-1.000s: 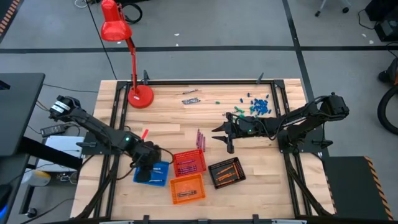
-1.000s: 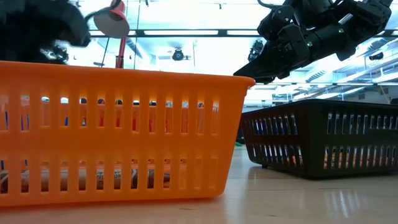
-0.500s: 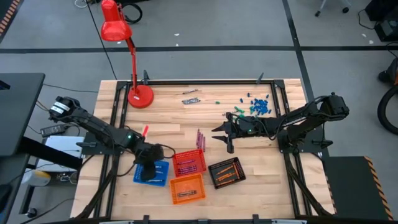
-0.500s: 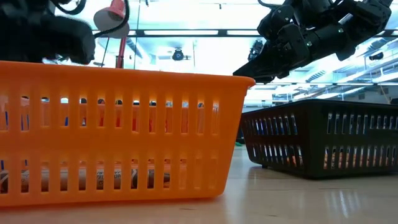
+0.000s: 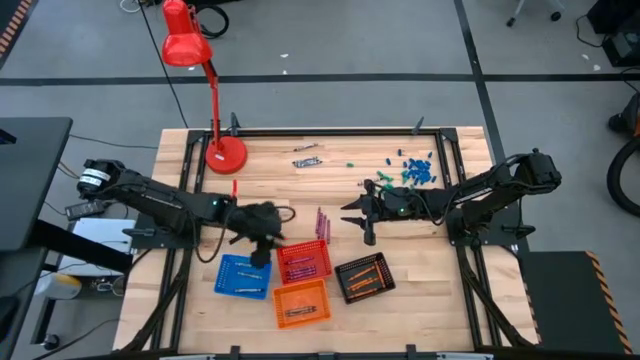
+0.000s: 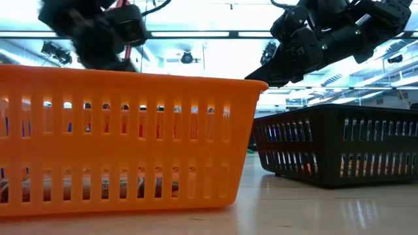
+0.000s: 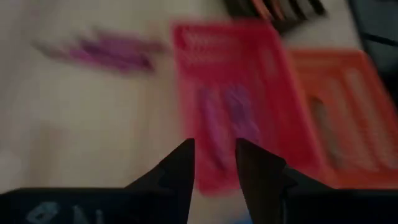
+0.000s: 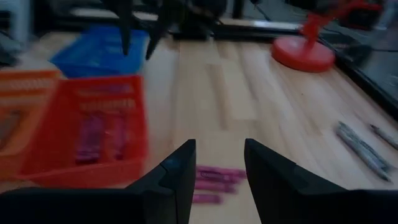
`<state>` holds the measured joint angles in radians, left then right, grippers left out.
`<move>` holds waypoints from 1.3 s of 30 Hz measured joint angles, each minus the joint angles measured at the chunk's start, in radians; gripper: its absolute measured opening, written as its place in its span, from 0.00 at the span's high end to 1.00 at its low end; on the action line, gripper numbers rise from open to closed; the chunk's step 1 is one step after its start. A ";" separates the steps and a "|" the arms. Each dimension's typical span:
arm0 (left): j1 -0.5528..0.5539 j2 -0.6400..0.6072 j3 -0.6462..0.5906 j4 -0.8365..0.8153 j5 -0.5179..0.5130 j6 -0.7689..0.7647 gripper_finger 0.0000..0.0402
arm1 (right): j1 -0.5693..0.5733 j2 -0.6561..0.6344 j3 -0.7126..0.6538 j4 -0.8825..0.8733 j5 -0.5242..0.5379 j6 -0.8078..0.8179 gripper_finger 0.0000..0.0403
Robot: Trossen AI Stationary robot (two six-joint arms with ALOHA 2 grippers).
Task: Sort crayons
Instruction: Put the black crayon into the blue bin
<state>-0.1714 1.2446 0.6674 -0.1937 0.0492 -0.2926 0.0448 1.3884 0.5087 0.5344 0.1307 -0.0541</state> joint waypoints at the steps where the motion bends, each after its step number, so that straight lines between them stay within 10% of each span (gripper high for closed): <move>1: 0.013 0.000 0.000 0.023 -0.041 0.038 0.69 | 0.000 0.000 0.000 -0.018 0.032 0.000 0.65; 10: 0.133 0.000 0.000 0.190 -0.299 0.236 0.69 | -0.118 0.000 0.029 -0.297 0.160 0.081 0.65; 25: 0.196 0.000 0.000 0.198 -0.308 0.322 0.69 | -0.458 0.000 0.096 -0.552 -0.066 -0.102 0.65; 39: 0.196 0.000 0.000 0.299 -0.307 0.323 0.69 | -0.538 0.194 0.100 -0.526 -0.150 -0.159 0.65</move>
<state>0.0242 1.2442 0.6678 0.1050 -0.2573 0.0299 -0.4934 1.5829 0.6086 0.0084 -0.0191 -0.2134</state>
